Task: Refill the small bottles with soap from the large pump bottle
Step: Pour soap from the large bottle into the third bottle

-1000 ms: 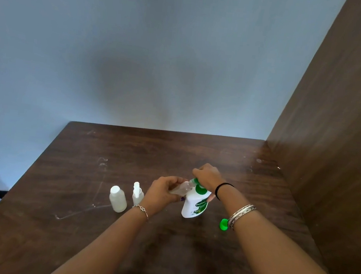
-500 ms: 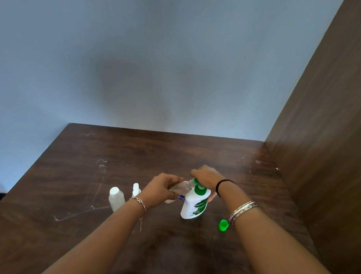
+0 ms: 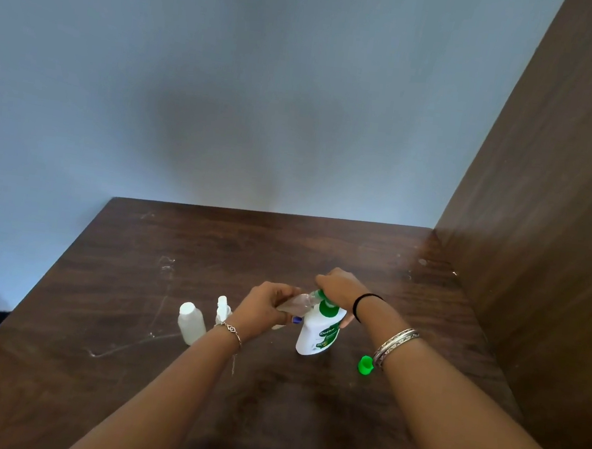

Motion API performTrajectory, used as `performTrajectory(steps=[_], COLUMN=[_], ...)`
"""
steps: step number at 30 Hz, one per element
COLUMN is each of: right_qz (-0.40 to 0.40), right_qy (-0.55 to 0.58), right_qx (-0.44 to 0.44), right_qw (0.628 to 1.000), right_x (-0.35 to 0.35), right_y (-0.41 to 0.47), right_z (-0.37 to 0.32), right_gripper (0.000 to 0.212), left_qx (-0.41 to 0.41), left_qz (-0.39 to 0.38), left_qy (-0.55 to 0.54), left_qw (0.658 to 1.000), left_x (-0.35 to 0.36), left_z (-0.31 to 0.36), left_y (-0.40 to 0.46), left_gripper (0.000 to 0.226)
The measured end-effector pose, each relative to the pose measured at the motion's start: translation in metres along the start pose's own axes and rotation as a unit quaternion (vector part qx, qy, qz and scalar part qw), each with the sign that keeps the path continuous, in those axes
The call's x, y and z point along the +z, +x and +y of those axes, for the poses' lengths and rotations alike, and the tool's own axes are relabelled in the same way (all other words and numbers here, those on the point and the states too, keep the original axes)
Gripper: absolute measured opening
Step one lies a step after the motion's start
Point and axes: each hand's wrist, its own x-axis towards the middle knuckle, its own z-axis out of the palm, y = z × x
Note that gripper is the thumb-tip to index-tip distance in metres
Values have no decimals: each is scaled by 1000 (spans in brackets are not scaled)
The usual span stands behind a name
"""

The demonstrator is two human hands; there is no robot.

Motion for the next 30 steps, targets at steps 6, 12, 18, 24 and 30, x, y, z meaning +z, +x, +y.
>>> performTrajectory(steps=[6,12,18,24,30], right_qz=[6,-51,9,-43,42], right_qy=[-11,15,4,-2,-15], right_qx=[-6,19,1,7,-17], right_qw=[1000,998,1000,999,999], right_x=[0,-4,4,-6,4], right_y=[-2,0,-1,-2,-4], right_z=[-3,-4,2,-5,0], right_gripper=[24,26,25,29,25], left_qx=[-10,-14,-18,-11,-14], left_qz=[13,9,17,14,11], left_qy=[-12,-14,-27,-25,-20], left_qw=[1000,1000,999,1000,1000], left_x=[3,3,6,2,4], left_z=[-3,-5,-7,-3,-7], left_y=[-2,1,0,3,2], left_gripper=[45,48,46,47,48])
